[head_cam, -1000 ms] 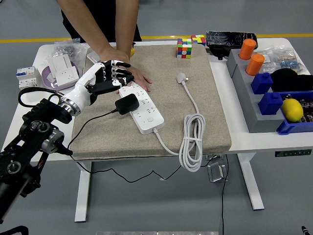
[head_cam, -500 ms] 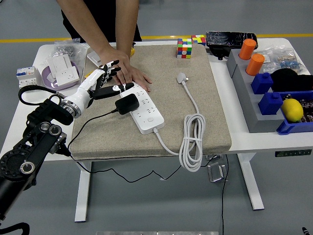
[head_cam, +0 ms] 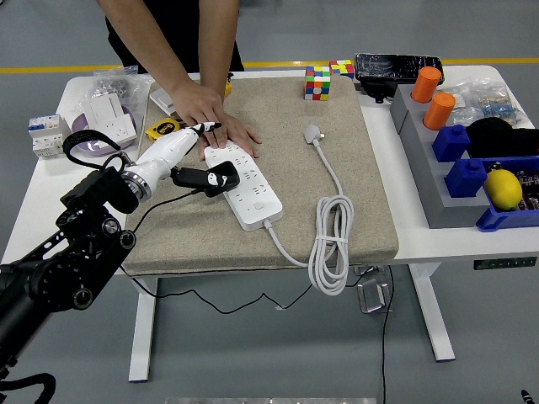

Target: Pick up the plug,place it near the board,insert it into the board,press the button

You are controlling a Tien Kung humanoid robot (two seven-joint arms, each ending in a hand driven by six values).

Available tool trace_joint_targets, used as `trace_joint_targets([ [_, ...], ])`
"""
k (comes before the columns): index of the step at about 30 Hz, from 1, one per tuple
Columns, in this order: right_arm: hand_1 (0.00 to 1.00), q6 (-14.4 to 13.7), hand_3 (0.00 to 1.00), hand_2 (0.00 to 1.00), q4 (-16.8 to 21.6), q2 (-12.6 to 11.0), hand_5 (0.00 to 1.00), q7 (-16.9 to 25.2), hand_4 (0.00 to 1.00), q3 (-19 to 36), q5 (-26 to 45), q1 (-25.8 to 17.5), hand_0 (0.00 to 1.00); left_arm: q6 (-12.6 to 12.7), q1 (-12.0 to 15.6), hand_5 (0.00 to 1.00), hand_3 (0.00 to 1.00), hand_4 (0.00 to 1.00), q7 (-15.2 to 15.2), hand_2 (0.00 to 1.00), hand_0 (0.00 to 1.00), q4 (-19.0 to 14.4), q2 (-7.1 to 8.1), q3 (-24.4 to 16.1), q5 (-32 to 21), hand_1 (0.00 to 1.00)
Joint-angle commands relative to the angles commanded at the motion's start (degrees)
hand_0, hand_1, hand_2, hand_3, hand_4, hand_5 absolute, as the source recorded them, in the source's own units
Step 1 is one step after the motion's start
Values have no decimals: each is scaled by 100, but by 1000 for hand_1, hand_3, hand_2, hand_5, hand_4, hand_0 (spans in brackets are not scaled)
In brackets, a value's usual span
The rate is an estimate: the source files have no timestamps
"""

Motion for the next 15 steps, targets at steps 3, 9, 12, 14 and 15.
trace_joint_targets([
  [3,842,-2,793,781,1,-2,998,-2,998,-6,-2,4,941,32,-70,494,859,998,-51,882,907,226,-24,97,84,934],
  [9,842,-2,794,781,-1,-5,998,-2,998,-9,5,6,941,139,-136,488,844,998,-106,852,871,513,-60,244,105,905],
  [12,842,-3,794,781,0,-4,998,-3,998,-7,2,10,941,200,-177,488,844,998,-125,852,871,644,-85,285,109,905],
  [14,842,-3,794,781,3,-2,998,-2,998,-5,-4,14,940,251,-216,483,825,998,-144,819,837,761,-109,309,112,872],
  [15,842,-3,794,781,4,-2,998,-2,998,-3,-7,16,940,263,-228,483,825,998,-147,819,837,801,-119,315,114,872],
])
